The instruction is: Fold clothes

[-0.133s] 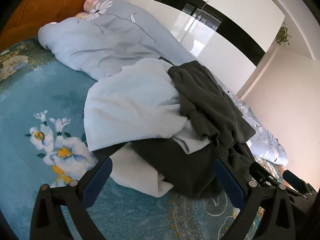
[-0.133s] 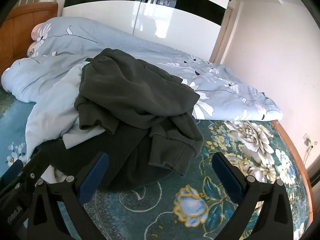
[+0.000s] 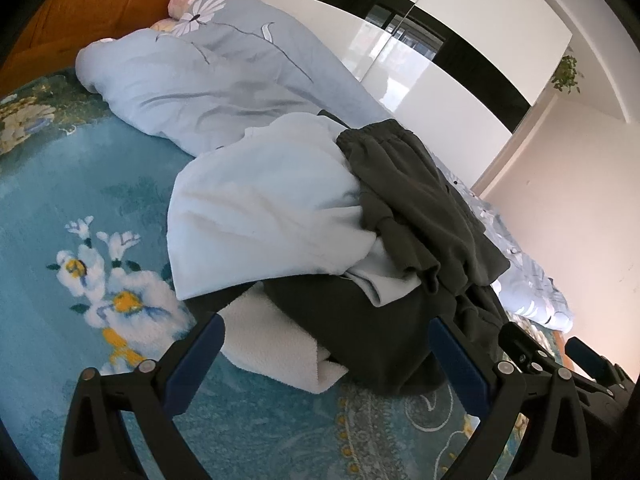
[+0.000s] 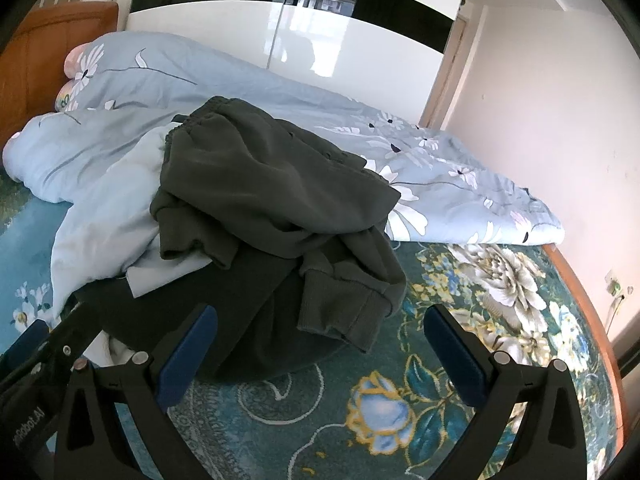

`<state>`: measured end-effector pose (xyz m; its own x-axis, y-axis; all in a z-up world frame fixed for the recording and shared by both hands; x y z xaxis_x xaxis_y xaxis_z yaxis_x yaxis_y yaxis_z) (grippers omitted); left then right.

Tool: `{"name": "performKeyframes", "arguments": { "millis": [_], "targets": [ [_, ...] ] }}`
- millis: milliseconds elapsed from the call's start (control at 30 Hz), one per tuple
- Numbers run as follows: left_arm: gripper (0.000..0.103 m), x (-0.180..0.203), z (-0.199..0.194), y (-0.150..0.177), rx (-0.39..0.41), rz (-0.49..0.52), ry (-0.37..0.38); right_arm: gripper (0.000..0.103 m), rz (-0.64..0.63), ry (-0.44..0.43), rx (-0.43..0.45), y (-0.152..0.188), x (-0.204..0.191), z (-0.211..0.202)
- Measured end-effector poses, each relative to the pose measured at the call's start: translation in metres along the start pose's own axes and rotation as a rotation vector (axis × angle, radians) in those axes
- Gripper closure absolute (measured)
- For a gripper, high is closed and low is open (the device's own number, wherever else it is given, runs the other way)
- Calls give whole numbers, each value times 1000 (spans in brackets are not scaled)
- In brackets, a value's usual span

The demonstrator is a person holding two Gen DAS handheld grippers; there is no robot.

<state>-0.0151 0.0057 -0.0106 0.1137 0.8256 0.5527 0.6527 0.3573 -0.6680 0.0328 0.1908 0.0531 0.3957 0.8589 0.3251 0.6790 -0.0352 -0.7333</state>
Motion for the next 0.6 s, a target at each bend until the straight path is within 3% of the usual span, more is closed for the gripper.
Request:
{"name": "performKeyframes", "arguments": {
  "millis": [233,600],
  "targets": [
    [0,-12,3,1,-16,-45,26,0,-47,43,8,-3,-8,-4],
    [0,-18,3,-4,-19,-72,41,0,-82,31,6,-9,-11,-2]
  ]
}}
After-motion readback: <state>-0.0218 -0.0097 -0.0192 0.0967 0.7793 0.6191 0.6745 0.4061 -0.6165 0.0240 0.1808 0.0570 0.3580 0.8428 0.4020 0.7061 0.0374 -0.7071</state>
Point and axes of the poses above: each gripper's, at about its wrist camera, not at the fingertips, and z roughly the way its jaws point, x to its right, y to its underside, the point moved 2 cm from there along z, roughly the way its jaws point, and after that the axes turned 9 degrees about y, right-handed, at the moved point
